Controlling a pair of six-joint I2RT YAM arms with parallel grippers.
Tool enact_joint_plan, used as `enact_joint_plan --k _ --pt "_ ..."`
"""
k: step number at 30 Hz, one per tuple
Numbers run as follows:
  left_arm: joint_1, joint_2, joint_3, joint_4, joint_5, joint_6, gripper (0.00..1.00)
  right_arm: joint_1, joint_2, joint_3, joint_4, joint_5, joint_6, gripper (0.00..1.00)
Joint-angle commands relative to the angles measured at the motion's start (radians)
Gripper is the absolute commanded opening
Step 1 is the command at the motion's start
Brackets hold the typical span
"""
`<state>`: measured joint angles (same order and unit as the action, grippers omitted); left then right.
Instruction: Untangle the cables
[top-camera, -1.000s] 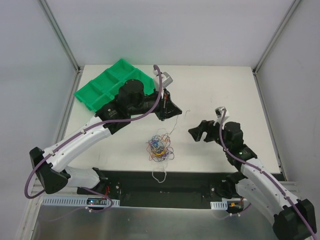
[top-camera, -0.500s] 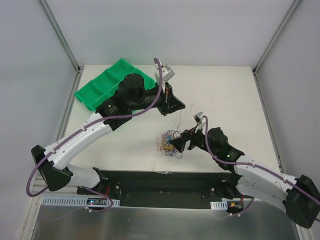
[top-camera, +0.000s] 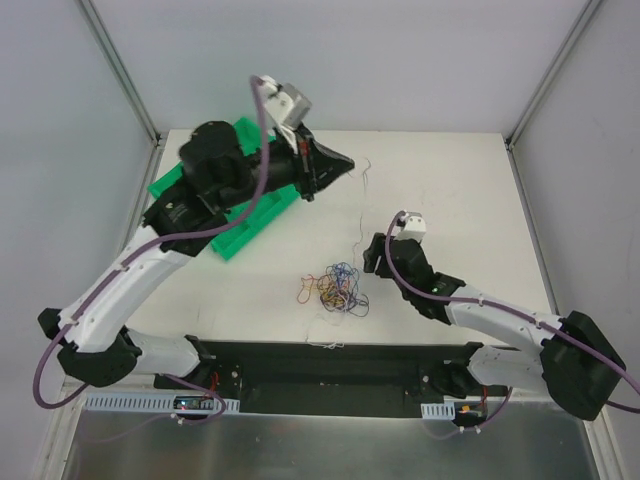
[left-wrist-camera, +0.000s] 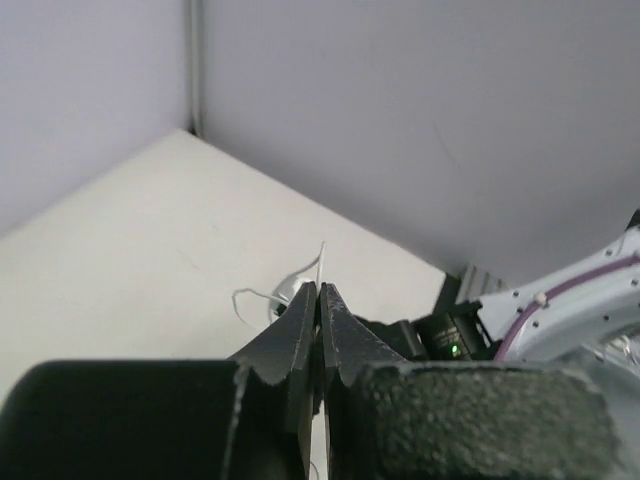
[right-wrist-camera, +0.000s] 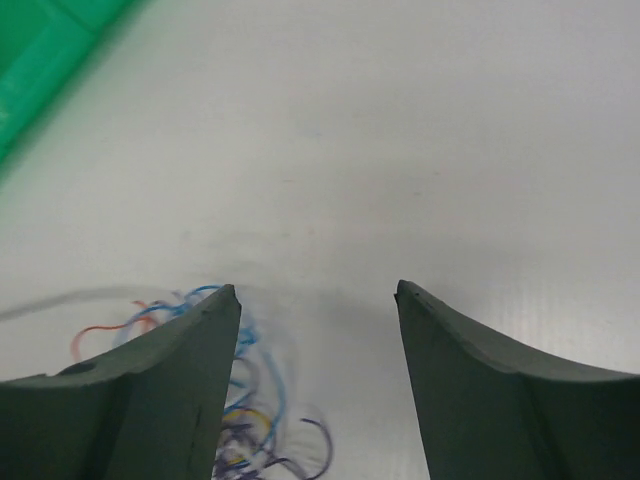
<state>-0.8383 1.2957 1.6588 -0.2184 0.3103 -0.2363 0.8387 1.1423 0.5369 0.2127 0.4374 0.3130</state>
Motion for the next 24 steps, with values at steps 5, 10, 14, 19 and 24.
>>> enact_joint_plan --k 5,10,14,19,24 --pt "-0.007 -0.133 0.18 -0.076 -0.278 0.163 0.0 -0.142 -0.061 -0.031 -0.079 -0.179 -0.14 0.83" --pt "-0.007 -0.164 0.101 -0.116 -0.412 0.206 0.0 -0.06 -0.128 -0.035 -0.086 -0.342 -0.256 0.98" --pt "-0.007 -0.167 0.049 -0.116 -0.395 0.2 0.0 0.019 -0.156 -0.066 0.06 -0.505 -0.249 1.0" --pt "-0.007 -0.167 0.041 -0.116 -0.382 0.19 0.0 0.065 -0.107 -0.051 0.207 -0.517 -0.2 0.96" --pt "-0.007 -0.188 0.03 -0.128 -0.404 0.198 0.0 0.069 0.014 0.064 0.124 -0.482 -0.189 0.97"
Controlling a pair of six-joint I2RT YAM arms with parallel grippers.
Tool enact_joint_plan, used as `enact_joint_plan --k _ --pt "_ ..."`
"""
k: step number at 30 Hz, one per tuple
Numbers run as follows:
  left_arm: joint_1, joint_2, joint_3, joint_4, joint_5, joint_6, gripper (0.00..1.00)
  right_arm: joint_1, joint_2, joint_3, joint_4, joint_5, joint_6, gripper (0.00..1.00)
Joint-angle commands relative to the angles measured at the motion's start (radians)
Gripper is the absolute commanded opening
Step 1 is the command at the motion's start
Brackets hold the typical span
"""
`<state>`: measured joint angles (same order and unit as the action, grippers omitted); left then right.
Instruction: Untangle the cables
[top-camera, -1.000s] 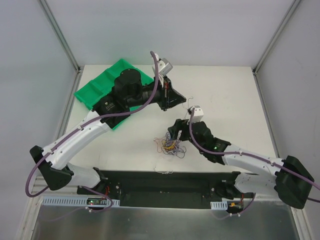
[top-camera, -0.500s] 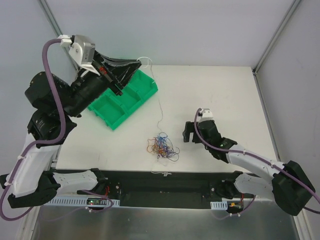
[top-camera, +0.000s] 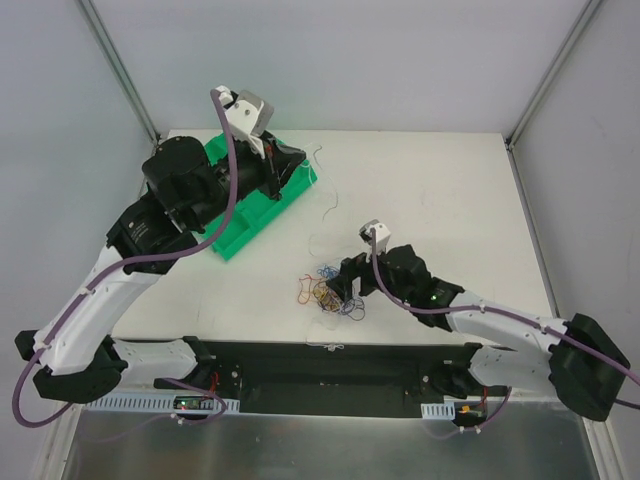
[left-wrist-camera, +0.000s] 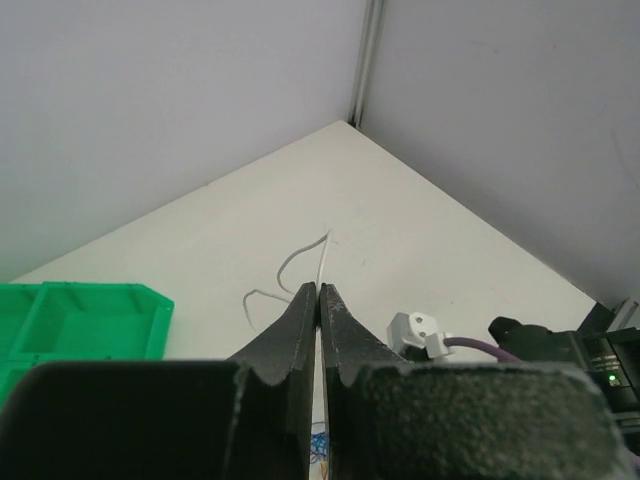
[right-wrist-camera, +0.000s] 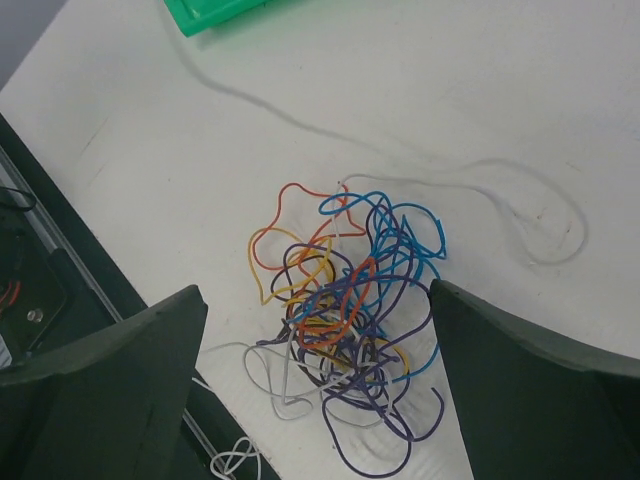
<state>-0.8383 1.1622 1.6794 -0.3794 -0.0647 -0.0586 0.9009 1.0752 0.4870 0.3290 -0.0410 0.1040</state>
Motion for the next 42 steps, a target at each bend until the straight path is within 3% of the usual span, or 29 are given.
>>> enact_joint_plan --k 1,5,9,14,18,26,32,39,42 --pt "-0.007 -0.058 0.003 0.033 -0.04 0.023 0.0 0.016 0.107 0.148 -0.034 0.018 0.019 0.98" --pt "-0.007 -0.078 -0.023 0.025 -0.118 0.036 0.0 0.14 0.207 0.237 -0.166 0.225 -0.021 0.9" --pt "-0.007 -0.105 -0.064 0.025 -0.344 0.013 0.0 0.21 0.31 0.249 -0.208 0.347 0.045 0.84" --pt "-0.007 -0.128 -0.063 0.025 -0.595 0.023 0.0 0.213 0.475 0.358 -0.54 0.636 0.193 0.77" --pt "-0.007 -0.17 -0.063 0.043 -0.745 0.049 0.0 0.126 0.453 0.371 -0.721 0.753 0.246 0.77" --pt "-0.007 -0.278 -0.173 0.14 -0.82 0.158 0.0 -0.252 0.29 0.285 -0.717 0.682 0.126 0.83" --pt "-0.007 -0.323 -0.276 0.139 -0.811 0.164 0.0 -0.398 0.315 0.386 -0.723 0.618 -0.003 0.88" --pt "-0.007 -0.302 -0.386 0.083 -0.724 0.097 0.0 -0.37 0.148 0.388 -0.632 0.206 -0.199 1.0" --pt "-0.008 -0.288 -0.386 0.077 -0.689 0.08 0.0 -0.369 0.182 0.389 -0.558 -0.021 -0.282 1.0"
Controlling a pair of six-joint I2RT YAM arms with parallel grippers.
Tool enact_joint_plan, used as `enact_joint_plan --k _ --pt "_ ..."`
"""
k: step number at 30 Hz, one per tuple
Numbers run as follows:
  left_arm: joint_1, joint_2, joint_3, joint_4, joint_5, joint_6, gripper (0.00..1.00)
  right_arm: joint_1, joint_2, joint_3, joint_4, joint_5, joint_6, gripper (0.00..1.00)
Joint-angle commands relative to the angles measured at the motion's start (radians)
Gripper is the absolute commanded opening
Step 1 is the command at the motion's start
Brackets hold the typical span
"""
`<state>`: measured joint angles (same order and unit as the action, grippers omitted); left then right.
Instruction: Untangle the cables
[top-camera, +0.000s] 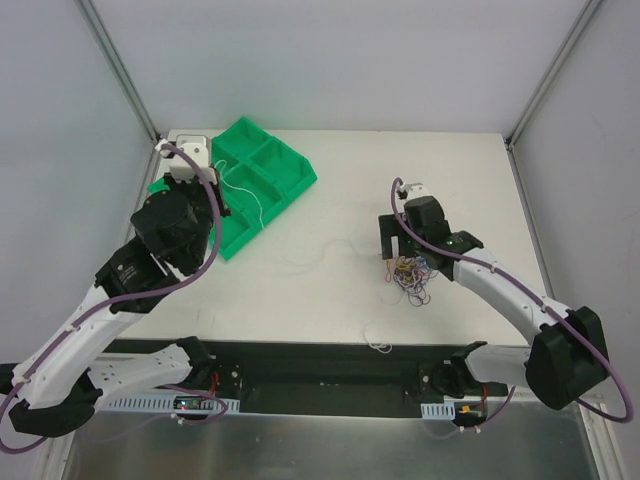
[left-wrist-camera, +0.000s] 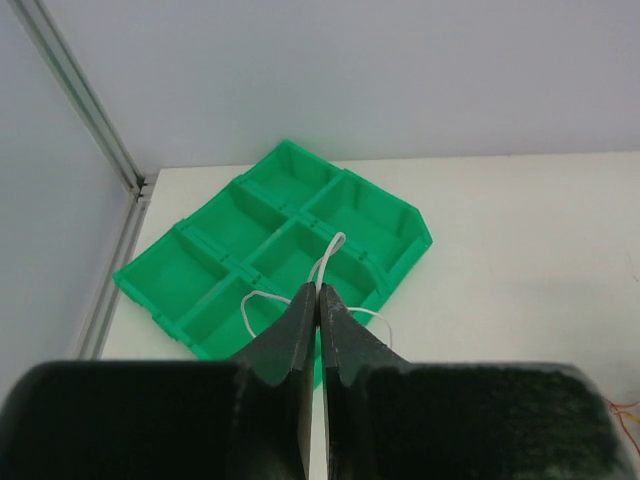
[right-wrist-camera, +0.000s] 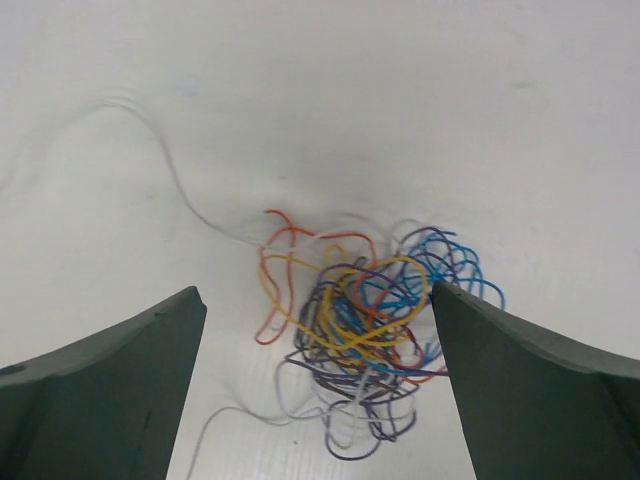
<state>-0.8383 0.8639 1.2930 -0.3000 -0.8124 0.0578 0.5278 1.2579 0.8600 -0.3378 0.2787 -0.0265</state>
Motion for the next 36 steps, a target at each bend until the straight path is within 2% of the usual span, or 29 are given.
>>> enact_joint_plan --k 1,6,12,16,20,23,26,28,29,30,31,32,33,34,36 --pt "-0.007 0.018 0.008 -0.001 0.073 -0.032 0.0 0.005 0.018 0.008 0.15 -0.398 -0.176 0.99" --pt "-0.007 0.018 0.043 -0.005 0.11 -0.015 0.0 0.029 0.155 0.051 0.272 -0.567 -0.298 0.98" --pt "-0.007 -0.043 0.051 -0.016 0.131 -0.032 0.0 0.112 0.316 0.158 0.304 -0.513 -0.389 0.97" --pt "-0.007 -0.075 0.063 -0.028 0.183 -0.055 0.0 0.184 0.356 0.149 0.434 -0.426 -0.423 0.98" --pt "-0.008 -0.088 0.088 -0.053 0.226 -0.053 0.0 0.245 0.403 0.189 0.494 -0.536 -0.48 0.99" --pt "-0.007 -0.097 0.092 -0.057 0.226 -0.055 0.0 0.302 0.411 0.163 0.615 -0.547 -0.501 1.0" --pt "-0.008 -0.111 0.095 -0.06 0.237 -0.084 0.0 0.333 0.437 0.192 0.648 -0.59 -0.501 0.99" --pt "-0.007 -0.117 0.095 -0.06 0.239 -0.088 0.0 0.356 0.455 0.203 0.675 -0.551 -0.491 0.96" --pt "-0.007 -0.117 0.098 -0.06 0.24 -0.09 0.0 0.362 0.457 0.201 0.69 -0.521 -0.487 0.92" --pt "-0.007 -0.12 0.097 -0.06 0.239 -0.088 0.0 0.368 0.457 0.197 0.715 -0.483 -0.48 0.83" --pt "-0.007 -0.12 0.097 -0.06 0.239 -0.09 0.0 0.37 0.457 0.2 0.726 -0.384 -0.457 0.62" --pt "-0.007 -0.118 0.095 -0.06 0.239 -0.09 0.0 0.37 0.448 0.206 0.723 -0.322 -0.435 0.45" --pt "-0.007 -0.121 0.091 -0.06 0.237 -0.09 0.0 0.368 0.433 0.211 0.714 -0.291 -0.431 0.24" --pt "-0.007 -0.124 0.083 -0.06 0.234 -0.09 0.0 0.365 0.413 0.209 0.709 -0.248 -0.429 0.11" --pt "-0.007 -0.129 0.059 -0.06 0.225 -0.093 0.0 0.359 0.359 0.209 0.698 -0.172 -0.429 0.03"
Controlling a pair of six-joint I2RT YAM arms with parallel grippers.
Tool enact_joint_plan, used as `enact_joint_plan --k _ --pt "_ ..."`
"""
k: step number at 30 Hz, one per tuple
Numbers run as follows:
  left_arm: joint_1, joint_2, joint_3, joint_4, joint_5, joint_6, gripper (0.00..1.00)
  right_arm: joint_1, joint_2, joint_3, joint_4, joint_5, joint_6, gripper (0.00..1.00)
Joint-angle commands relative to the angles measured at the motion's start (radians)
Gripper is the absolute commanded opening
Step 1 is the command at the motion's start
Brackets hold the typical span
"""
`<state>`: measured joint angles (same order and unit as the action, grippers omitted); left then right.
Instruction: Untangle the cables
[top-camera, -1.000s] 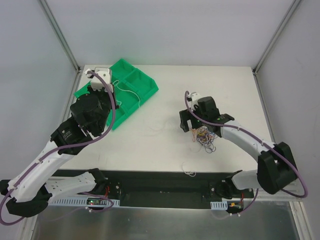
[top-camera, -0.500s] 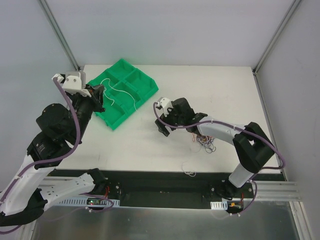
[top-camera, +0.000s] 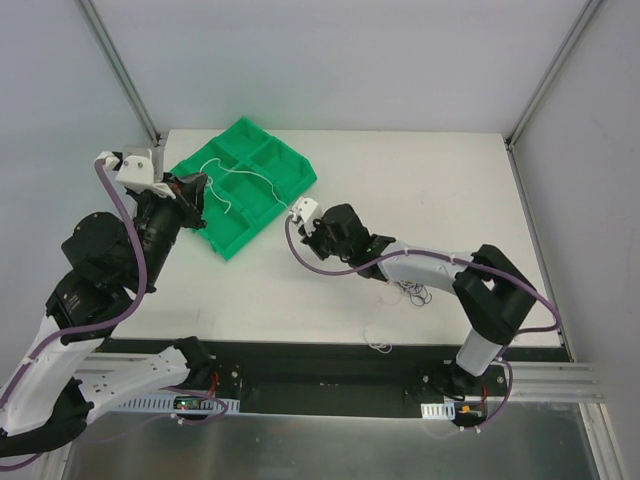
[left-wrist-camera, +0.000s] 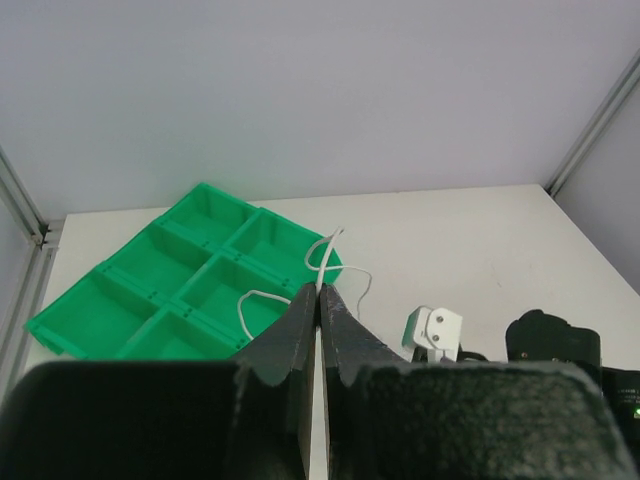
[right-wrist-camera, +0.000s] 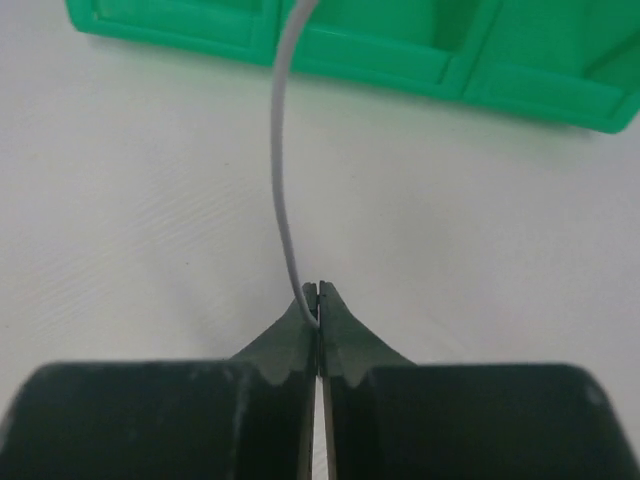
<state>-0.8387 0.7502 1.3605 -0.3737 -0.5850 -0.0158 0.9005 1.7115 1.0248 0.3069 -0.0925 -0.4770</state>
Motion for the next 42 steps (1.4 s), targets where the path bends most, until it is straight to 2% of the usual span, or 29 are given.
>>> enact_joint_plan --k 1,5,11,16,22,26,30,36,40,42 --pt "-0.007 -0.017 -0.023 0.013 -0.007 -0.022 0.0 -0.02 -0.12 0.06 0.029 0.25 0.021 0.0" --pt "-0.007 -0.023 -0.095 0.015 -0.003 -0.082 0.0 -0.072 -0.231 0.181 -0.152 0.376 -0.006 0.0" --pt "-0.007 0.061 -0.127 0.047 0.197 -0.21 0.0 -0.14 -0.383 0.389 -0.294 0.45 -0.158 0.01" --pt "-0.007 0.138 -0.084 0.104 0.283 -0.223 0.0 -0.172 -0.431 0.607 -0.367 0.428 -0.216 0.0" --pt "-0.007 0.201 -0.017 0.133 0.37 -0.227 0.0 -0.199 -0.368 0.878 -0.422 0.405 -0.23 0.0" --pt "-0.008 0.183 -0.037 0.136 0.326 -0.207 0.0 -0.198 -0.334 0.975 -0.503 0.242 -0.126 0.0" --pt "-0.008 0.114 -0.112 0.134 0.257 -0.178 0.0 -0.187 -0.372 0.827 -0.487 0.067 0.036 0.0" --pt "-0.007 0.029 -0.244 0.062 0.185 -0.211 0.0 -0.106 -0.458 0.346 -0.26 -0.172 0.234 0.0" --pt "-0.007 -0.003 -0.331 -0.02 0.065 -0.246 0.0 -0.054 -0.42 0.152 -0.091 -0.23 0.406 0.0" --pt "-0.008 -0.012 -0.366 -0.037 0.051 -0.268 0.0 -0.043 -0.392 0.075 -0.017 -0.242 0.474 0.0"
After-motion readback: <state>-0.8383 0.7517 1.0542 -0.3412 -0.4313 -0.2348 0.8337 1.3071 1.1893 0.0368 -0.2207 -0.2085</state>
